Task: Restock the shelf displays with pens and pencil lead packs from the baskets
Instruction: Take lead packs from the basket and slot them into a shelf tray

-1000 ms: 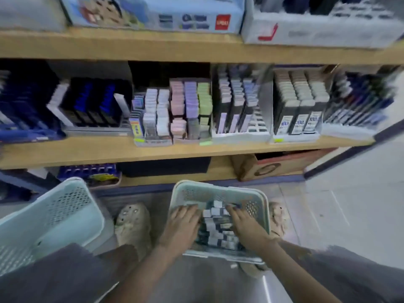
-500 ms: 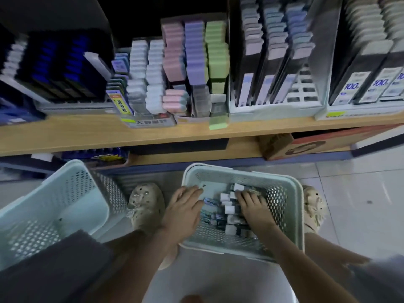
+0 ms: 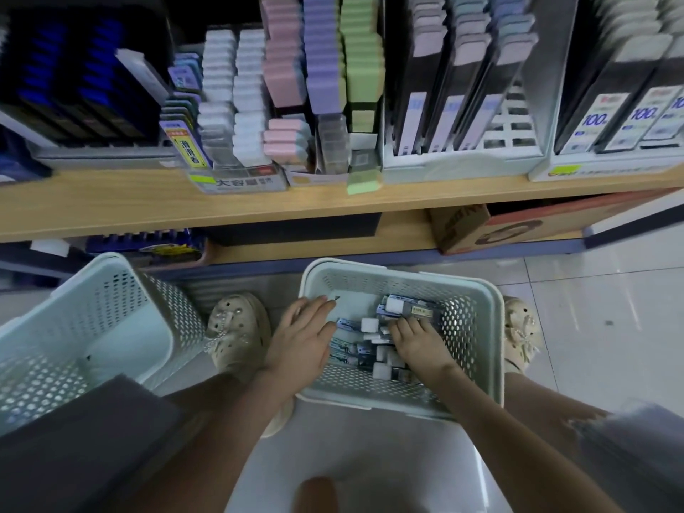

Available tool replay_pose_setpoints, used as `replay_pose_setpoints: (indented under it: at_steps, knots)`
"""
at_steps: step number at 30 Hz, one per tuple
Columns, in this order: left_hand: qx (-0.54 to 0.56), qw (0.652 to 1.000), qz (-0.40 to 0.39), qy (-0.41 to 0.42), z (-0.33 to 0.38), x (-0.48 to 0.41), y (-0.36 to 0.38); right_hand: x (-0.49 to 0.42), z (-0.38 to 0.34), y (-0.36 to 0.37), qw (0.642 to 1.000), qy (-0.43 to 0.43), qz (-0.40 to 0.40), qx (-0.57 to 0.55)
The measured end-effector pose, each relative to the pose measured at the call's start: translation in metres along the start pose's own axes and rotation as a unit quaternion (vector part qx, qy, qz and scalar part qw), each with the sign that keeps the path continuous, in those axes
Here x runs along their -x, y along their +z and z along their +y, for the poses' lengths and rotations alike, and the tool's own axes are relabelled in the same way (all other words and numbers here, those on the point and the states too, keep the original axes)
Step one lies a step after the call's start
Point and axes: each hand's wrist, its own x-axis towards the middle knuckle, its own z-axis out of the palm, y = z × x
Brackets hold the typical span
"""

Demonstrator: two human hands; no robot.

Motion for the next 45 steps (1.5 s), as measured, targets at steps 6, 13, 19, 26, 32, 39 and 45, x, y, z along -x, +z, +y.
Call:
replay_pose_setpoints:
  at_steps: [6, 13, 19, 26, 32, 39, 45]
  knots:
    - [-0.009, 1.0, 0.0, -0.001, 0.001, 0.001, 0.0, 0.002, 0.001, 0.003, 0.998, -0.003, 0.061, 0.031]
    - [-0.044, 0.999, -0.03, -0.003, 0.003, 0.0, 0.003, 0.01, -0.001, -0.006, 0.991, 0.002, 0.133, 0.01]
    - [0.093, 0.99, -0.071, -0.075, 0.024, -0.011, -0.012, 0.017, 0.002, -0.036, 0.972, 0.047, 0.212, -0.087]
    - [0.68, 0.683, -0.082, -0.255, 0.056, -0.039, -0.055, 0.032, -0.008, -0.101, 0.92, 0.057, 0.315, -0.225]
    - [0.718, 0.646, -0.101, -0.236, 0.057, -0.038, -0.111, 0.054, -0.018, -0.163, 0.836, 0.091, 0.269, -0.469]
    - [0.68, 0.687, -0.133, -0.221, 0.056, -0.017, -0.169, 0.071, -0.044, -0.223, 0.818, 0.065, 0.233, -0.522]
    - [0.731, 0.647, -0.103, -0.19, 0.039, 0.002, -0.213, 0.071, -0.066, -0.255, 0.829, 0.019, 0.24, -0.504]
